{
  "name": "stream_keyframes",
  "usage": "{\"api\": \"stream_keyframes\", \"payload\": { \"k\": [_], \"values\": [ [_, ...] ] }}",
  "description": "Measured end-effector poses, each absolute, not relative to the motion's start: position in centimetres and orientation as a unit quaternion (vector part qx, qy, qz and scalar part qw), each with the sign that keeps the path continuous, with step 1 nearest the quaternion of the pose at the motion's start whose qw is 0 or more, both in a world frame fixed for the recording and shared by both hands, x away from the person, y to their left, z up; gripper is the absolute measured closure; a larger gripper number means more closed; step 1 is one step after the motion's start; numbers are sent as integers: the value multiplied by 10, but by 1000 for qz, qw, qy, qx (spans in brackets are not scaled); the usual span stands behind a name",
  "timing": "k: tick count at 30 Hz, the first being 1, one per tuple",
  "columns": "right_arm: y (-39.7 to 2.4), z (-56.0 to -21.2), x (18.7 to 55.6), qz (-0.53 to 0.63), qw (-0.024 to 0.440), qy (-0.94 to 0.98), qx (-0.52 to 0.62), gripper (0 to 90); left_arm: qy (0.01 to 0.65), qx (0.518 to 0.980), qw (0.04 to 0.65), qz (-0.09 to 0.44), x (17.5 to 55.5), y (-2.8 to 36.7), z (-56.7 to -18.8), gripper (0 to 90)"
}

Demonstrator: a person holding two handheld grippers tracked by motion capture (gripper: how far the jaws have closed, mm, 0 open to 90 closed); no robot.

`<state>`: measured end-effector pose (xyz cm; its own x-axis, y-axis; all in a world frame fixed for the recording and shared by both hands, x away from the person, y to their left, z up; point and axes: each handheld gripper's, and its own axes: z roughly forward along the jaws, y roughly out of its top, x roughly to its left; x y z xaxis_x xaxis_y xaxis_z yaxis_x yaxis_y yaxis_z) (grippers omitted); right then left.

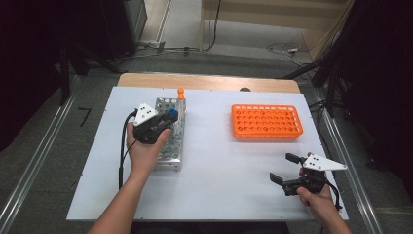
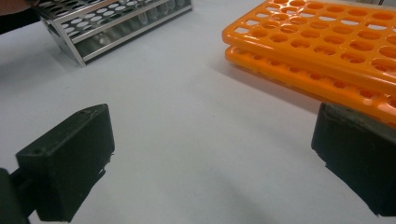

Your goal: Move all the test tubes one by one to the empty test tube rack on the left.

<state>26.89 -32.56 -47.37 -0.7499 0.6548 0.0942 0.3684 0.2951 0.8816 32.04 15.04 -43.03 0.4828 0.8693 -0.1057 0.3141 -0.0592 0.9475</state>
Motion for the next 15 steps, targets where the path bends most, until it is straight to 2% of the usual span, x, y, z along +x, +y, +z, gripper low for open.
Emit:
{"api": "stream_keyframes", "payload": {
  "k": [10, 15],
  "values": [
    [-327, -474, 271, 499, 143, 788, 331, 0, 434, 703, 504, 253, 319, 145, -432, 762],
    [-328, -475, 272, 499, 143, 788, 331, 0, 437, 706, 502, 243, 320, 145, -434, 730]
  ]
}}
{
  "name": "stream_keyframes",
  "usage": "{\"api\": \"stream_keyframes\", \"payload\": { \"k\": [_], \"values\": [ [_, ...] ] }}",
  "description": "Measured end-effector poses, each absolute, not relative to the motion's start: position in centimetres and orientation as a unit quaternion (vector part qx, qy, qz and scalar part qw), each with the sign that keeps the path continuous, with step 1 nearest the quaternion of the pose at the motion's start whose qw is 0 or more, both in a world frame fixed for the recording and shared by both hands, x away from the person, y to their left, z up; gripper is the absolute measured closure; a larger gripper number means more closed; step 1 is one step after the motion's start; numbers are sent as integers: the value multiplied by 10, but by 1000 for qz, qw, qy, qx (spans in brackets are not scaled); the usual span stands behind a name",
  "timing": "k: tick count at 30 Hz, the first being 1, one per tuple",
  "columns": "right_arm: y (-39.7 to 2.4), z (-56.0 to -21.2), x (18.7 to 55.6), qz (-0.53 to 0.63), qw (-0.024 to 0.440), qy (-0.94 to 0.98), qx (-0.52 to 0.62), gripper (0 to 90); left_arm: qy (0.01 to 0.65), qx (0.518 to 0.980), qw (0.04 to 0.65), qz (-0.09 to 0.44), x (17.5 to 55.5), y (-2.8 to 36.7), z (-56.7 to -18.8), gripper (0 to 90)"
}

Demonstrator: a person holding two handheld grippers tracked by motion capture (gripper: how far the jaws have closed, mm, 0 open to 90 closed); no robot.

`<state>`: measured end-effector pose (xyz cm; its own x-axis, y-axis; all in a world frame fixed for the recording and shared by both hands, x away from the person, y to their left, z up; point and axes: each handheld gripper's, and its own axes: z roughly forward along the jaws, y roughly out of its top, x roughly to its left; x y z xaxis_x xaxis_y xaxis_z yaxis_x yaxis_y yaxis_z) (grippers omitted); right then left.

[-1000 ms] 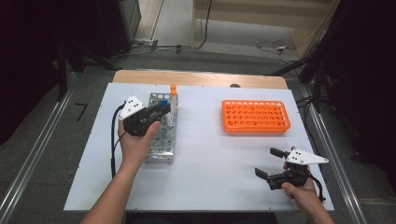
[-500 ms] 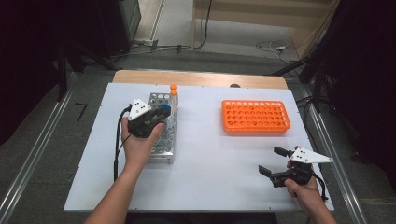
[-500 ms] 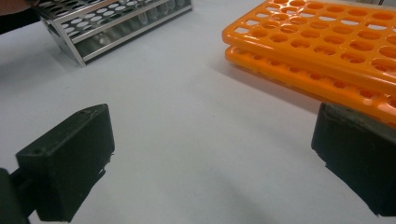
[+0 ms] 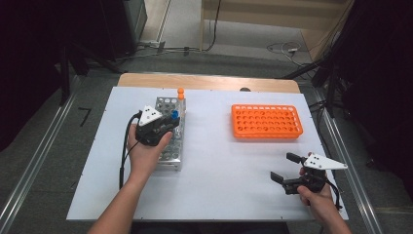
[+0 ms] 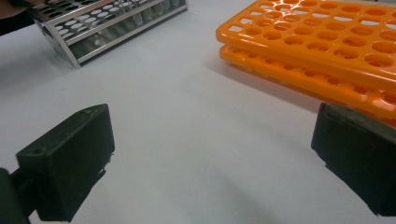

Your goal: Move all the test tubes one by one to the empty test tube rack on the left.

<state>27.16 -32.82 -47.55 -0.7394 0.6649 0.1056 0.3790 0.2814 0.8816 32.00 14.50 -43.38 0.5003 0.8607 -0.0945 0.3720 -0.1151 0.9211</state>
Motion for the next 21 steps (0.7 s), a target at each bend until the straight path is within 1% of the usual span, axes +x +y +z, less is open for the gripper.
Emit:
{"api": "stream_keyframes", "payload": {
  "k": [6, 8, 9, 11, 12, 14, 15, 16, 21],
  "values": [
    [-328, -477, 273, 498, 143, 788, 333, 0, 436, 705, 504, 240, 320, 145, -433, 663],
    [-329, -477, 273, 497, 141, 788, 334, 0, 432, 705, 509, 241, 319, 146, -433, 614],
    [-328, -477, 273, 497, 141, 789, 334, 0, 430, 703, 513, 239, 319, 146, -432, 570],
    [-329, -477, 273, 497, 140, 789, 334, 0, 422, 701, 525, 234, 318, 147, -431, 429],
    [-329, -477, 273, 497, 140, 788, 334, 0, 418, 702, 527, 234, 317, 146, -431, 338],
    [-329, -478, 273, 498, 140, 788, 334, 0, 411, 701, 539, 222, 316, 147, -430, 125],
    [-329, -478, 273, 497, 141, 788, 335, 0, 409, 701, 541, 220, 315, 148, -429, 52],
    [-329, -478, 273, 498, 141, 787, 335, 0, 404, 699, 548, 217, 314, 149, -429, 0],
    [-331, -478, 274, 499, 146, 785, 336, 0, 377, 703, 565, 213, 303, 151, -424, 0]
  ]
}}
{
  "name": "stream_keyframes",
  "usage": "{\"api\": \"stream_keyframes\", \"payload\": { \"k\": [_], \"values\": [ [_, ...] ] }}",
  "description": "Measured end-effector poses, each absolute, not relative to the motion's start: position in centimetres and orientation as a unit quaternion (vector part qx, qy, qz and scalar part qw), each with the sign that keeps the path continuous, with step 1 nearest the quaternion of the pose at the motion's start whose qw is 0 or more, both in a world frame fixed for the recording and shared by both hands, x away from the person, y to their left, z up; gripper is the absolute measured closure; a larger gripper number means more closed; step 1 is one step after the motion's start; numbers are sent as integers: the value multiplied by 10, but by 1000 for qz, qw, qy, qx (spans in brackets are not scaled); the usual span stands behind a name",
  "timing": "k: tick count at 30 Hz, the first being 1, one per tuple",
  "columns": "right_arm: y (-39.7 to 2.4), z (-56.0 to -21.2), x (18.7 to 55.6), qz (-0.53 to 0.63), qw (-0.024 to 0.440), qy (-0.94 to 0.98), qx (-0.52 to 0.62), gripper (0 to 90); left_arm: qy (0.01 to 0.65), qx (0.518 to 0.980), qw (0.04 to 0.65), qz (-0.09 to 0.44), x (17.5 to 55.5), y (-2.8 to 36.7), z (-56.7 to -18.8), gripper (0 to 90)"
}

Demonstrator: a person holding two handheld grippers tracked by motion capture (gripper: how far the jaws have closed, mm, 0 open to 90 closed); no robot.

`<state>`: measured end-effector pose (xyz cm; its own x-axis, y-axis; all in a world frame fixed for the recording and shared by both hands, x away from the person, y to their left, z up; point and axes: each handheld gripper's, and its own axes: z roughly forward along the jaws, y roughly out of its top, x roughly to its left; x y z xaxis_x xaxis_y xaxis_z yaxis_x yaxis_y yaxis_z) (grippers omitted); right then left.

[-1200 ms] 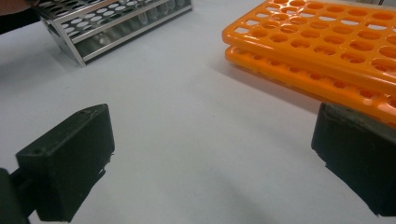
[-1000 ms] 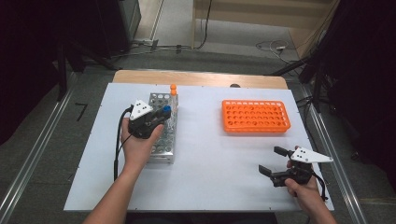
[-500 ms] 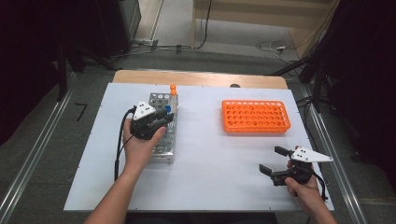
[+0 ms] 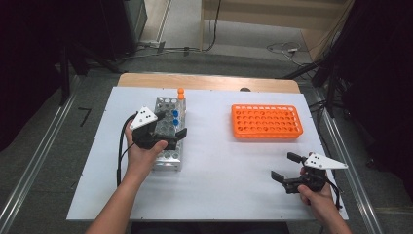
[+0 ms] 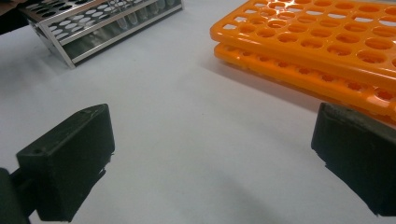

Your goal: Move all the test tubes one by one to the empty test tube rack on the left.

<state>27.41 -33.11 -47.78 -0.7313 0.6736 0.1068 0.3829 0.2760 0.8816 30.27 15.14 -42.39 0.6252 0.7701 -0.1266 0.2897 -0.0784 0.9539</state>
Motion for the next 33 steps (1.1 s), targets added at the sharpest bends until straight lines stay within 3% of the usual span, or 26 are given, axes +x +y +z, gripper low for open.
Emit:
{"api": "stream_keyframes", "payload": {
  "k": [23, 33],
  "values": [
    [-336, -480, 275, 494, 158, 784, 342, 0, 383, 682, 576, 238, 212, 204, -446, 0],
    [-340, -481, 276, 494, 162, 780, 348, 0, 398, 672, 577, 239, 205, 219, -453, 0]
  ]
}}
